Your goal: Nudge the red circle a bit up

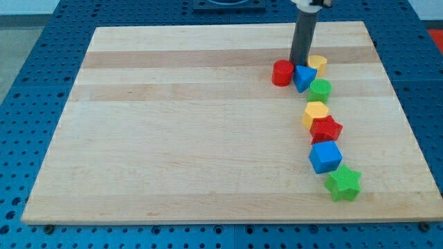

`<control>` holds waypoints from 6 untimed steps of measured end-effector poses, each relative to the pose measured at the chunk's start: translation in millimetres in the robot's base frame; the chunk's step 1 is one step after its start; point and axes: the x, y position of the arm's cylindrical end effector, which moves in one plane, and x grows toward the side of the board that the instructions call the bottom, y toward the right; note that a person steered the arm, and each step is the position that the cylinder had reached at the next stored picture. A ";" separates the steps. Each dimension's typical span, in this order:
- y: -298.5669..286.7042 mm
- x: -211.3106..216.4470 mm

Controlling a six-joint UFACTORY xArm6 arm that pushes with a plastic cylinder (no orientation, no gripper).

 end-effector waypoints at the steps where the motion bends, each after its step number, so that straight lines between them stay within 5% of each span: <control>1: -10.7 26.5; 3: -15.3 90.3; 6: -16.0 117.5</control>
